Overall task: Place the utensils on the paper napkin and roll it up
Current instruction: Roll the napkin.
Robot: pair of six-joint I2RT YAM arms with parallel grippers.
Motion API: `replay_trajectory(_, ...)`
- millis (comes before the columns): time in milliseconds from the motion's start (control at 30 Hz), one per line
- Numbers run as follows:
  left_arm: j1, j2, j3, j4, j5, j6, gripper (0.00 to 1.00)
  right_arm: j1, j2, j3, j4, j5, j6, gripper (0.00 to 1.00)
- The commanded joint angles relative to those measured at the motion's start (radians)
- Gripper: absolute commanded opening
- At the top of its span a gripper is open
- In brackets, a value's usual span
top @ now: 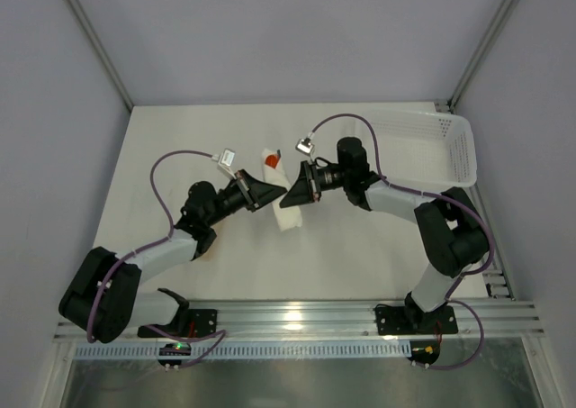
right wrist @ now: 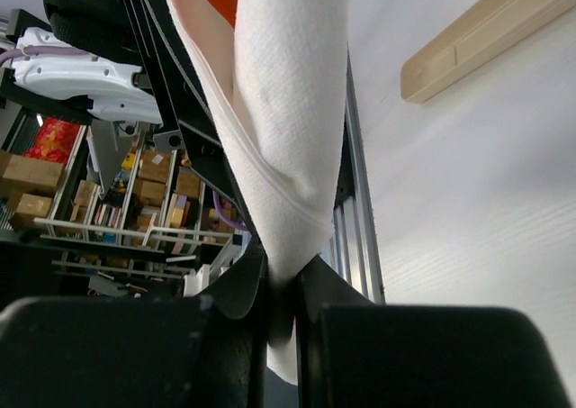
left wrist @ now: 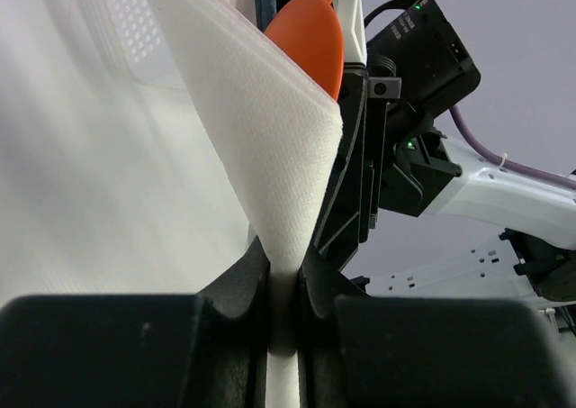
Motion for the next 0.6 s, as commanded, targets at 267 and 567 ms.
replay_trajectory(267, -0.011, -0.028, 0.014, -0.036, 0.012, 0.024, 0.34, 0.001, 0.000, -0.053, 0.300, 0.000, 0.137, 0.03)
replay_trajectory(567, -0.011, -0.072, 0.013, -0.106, -0.006, 0.062, 0.46, -0.001, -0.042, -0.030, 0.045, 0.050, -0.041, 0.03)
